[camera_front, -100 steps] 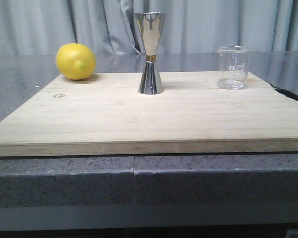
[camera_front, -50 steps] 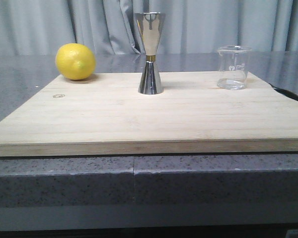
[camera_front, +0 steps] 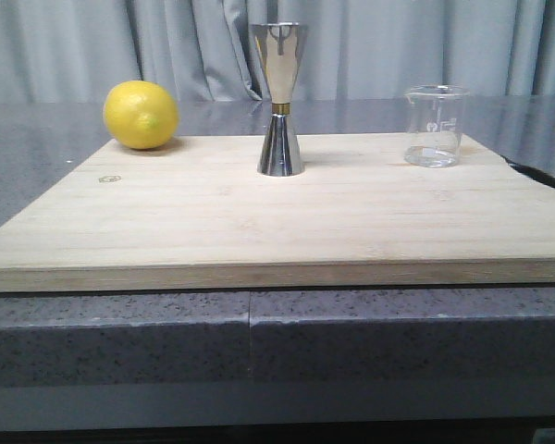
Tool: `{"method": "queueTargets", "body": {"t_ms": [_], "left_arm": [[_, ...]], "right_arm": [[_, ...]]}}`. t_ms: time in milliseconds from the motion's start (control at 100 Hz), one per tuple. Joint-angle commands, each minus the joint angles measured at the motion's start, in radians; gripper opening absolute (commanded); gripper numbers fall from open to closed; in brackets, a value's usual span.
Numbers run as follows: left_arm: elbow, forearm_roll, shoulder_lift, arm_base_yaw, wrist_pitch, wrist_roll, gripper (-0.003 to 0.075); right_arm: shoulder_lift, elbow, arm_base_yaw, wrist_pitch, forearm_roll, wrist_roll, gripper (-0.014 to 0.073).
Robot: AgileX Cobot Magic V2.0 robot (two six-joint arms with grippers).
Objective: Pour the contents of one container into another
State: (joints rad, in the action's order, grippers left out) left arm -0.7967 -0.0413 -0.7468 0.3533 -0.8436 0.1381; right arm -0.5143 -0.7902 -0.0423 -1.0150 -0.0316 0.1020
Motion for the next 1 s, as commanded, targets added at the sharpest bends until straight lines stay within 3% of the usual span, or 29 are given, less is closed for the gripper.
{"method": "queueTargets", "body": {"t_ms": [0,330,700,910,990], "left_arm": [[-0.024,-0.003,0.004,0.004,0.07,0.011,-0.0021],[0.073,-0.008,0.073,-0.001,0.12,0.011,-0.0021],[0.586,-0.034,0.548,-0.26,0.599,0.011,-0.002],[0.762,-0.027,0.766,-0.295,0.703,0.011,-0.0021],[0.816,0.027,0.773,-0.295,0.793,-0.061,-0.0021]], "right_arm": [[-0.002,-0.033,0.001,0.067,-0.017,-0.009,-0.0067],[-0.002,-0.033,0.001,0.067,-0.017,-0.009,-0.0067],[-0.002,-0.033,0.001,0.067,-0.017,-0.009,-0.0067],[-0.002,-0.033,0.001,0.065,-0.017,-0.009,-0.0067],[-0.002,-0.033,0.001,0.065,-0.017,-0.009,-0.0067]]}}
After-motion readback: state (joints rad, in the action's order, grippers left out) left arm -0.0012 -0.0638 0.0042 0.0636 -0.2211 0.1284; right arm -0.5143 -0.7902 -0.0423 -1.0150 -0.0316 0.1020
